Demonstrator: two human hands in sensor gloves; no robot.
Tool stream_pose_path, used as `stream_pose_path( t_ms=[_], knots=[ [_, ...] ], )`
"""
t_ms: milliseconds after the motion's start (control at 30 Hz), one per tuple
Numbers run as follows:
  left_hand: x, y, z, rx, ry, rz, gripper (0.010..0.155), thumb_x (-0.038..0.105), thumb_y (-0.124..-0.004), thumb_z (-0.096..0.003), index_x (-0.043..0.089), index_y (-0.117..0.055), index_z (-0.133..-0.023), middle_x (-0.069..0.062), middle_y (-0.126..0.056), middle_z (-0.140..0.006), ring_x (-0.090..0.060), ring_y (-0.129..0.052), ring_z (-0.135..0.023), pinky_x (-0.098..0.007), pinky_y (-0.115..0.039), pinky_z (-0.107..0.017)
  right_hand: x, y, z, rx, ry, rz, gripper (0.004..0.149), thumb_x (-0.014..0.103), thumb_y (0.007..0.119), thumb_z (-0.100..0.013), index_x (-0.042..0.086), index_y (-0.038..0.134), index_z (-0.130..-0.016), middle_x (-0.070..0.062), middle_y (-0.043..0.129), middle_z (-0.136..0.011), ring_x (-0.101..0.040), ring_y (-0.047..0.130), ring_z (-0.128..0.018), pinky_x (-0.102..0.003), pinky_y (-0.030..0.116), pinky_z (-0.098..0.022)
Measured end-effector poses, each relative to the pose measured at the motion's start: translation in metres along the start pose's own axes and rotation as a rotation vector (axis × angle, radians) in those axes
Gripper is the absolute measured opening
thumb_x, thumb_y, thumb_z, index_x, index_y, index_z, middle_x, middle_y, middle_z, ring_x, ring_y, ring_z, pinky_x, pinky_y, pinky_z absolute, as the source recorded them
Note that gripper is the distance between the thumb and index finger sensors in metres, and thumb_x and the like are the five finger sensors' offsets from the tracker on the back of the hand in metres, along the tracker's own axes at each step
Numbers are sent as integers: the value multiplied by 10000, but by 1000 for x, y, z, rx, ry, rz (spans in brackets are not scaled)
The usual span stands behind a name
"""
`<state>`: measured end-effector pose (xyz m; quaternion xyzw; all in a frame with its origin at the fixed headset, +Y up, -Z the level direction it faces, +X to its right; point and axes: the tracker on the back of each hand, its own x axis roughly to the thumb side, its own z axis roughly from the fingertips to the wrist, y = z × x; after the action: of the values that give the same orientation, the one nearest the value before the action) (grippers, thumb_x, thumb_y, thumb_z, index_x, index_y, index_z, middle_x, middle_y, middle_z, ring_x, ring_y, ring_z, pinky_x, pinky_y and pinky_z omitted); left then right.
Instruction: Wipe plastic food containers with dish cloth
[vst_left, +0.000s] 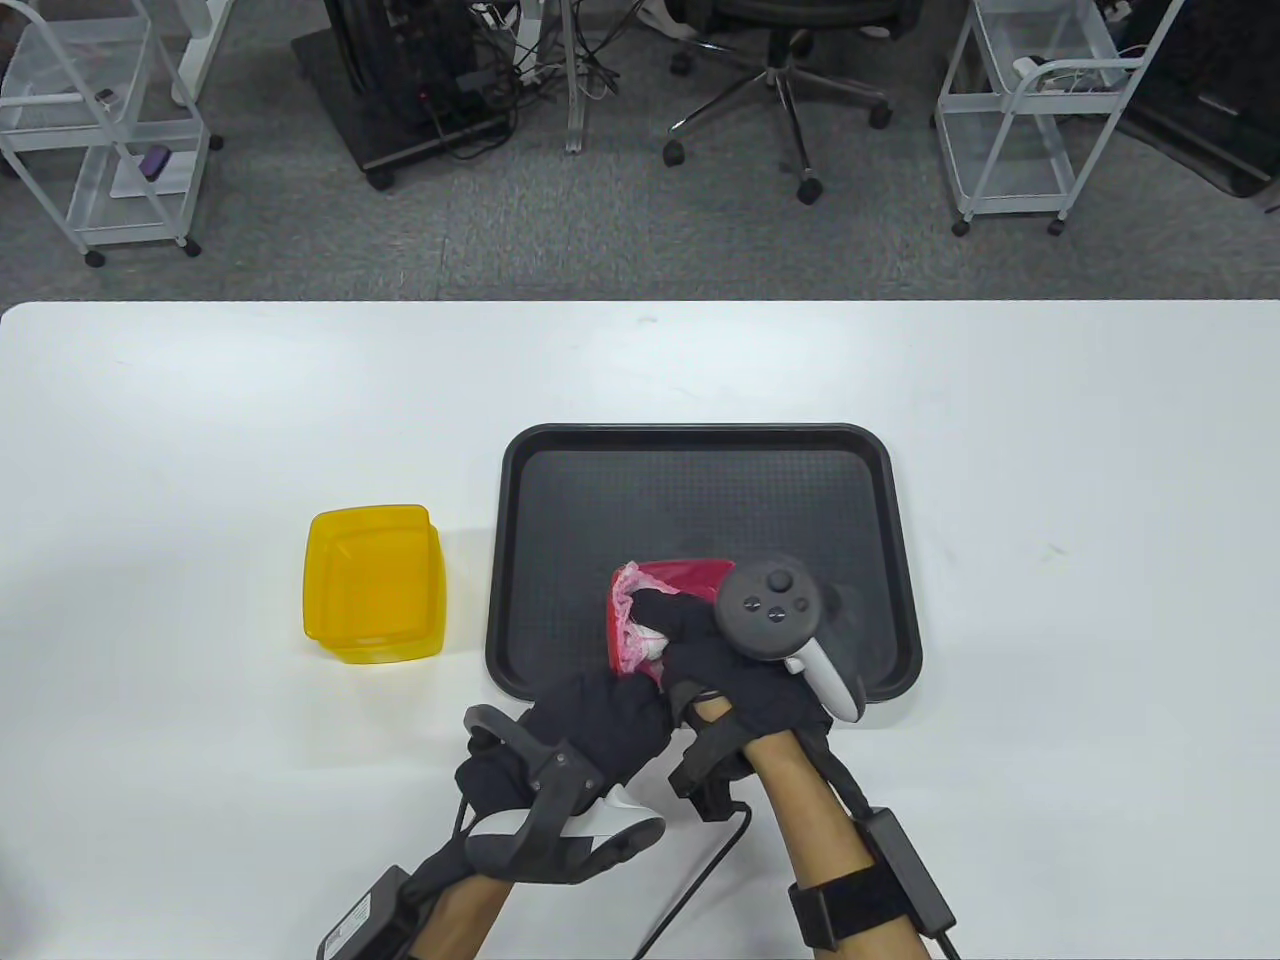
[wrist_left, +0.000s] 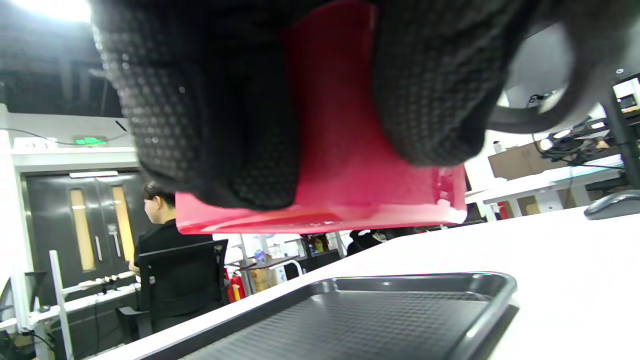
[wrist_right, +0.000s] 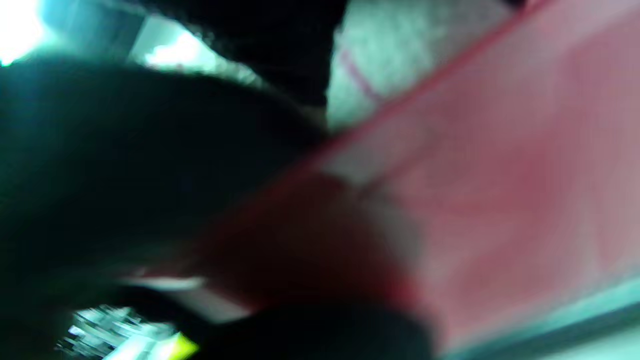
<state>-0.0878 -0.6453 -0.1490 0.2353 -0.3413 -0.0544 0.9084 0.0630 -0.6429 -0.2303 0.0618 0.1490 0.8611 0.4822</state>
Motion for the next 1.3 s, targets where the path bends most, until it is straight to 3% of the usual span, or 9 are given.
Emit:
stream_pose_path(
  t_ms=[33,133,267,467,567,900,1067,1133,1300],
  knots=[
    [-4,0,1,4,5,6,373,486,-934,-404,319,-953,-737,106,-1018,-745,-255,-1121,-572,-295,-1021,-454,-5,-1,1,60,29,-114,425,45,784,-431,114,816,-849,-216,848,-884,-478,818,-737,-535,823,-445],
    [-10,1,3,-9,6,30,367,485,-940,-400,345,-944,-739,135,-1007,-768,-246,-1105,-631,-305,-1006,-497,-9,-5,3,121,2,-74,414,47,781,-433,118,831,-838,-206,857,-881,-470,828,-735,-528,829,-442],
    [-6,-4,1,-45,-25,3,366,489,-941,-397,354,-947,-737,145,-1010,-761,-240,-1101,-644,-304,-1002,-508,6,3,12,125,-70,422,406,20,777,-432,117,846,-820,-193,870,-881,-481,848,-757,-535,826,-464],
    [-2,-5,-1,-63,-28,35,370,489,-937,-400,344,-947,-741,131,-1008,-765,-243,-1101,-638,-304,-1002,-504,20,28,23,38,-349,1159,384,20,770,-433,202,886,-751,-84,872,-903,-408,797,-864,-518,789,-568],
    [-1,-5,0,-80,-48,44,374,491,-934,-401,344,-945,-744,133,-1006,-769,-241,-1099,-641,-302,-1002,-504,15,34,18,-14,-389,1329,384,27,771,-430,229,884,-736,-50,874,-906,-398,813,-858,-511,790,-569],
    [-7,-12,-6,-171,-30,70,366,495,-914,-418,337,-942,-747,131,-1004,-766,-242,-1098,-645,-303,-1001,-511,12,45,14,-263,-481,1430,370,12,780,-405,225,930,-667,-43,932,-841,-374,876,-804,-525,812,-530],
    [-10,-16,-2,-194,-12,67,369,492,-911,-422,329,-942,-751,119,-1002,-765,-248,-1097,-628,-307,-997,-498,18,29,21,-455,-427,1363,371,28,782,-406,235,923,-680,-44,933,-842,-372,889,-795,-512,826,-522],
    [-14,-17,0,-177,8,32,371,497,-905,-422,332,-939,-753,122,-1002,-765,-243,-1100,-624,-302,-999,-495,14,16,25,-516,-399,1254,376,41,783,-406,235,910,-702,-50,933,-842,-376,897,-782,-505,837,-508],
    [-34,-25,2,-165,177,92,376,487,-898,-439,308,-933,-768,95,-994,-773,-262,-1091,-618,-318,-990,-487,-7,-11,42,-642,-356,737,396,48,786,-411,201,880,-764,-106,907,-864,-417,893,-761,-521,835,-482]
  ],
)
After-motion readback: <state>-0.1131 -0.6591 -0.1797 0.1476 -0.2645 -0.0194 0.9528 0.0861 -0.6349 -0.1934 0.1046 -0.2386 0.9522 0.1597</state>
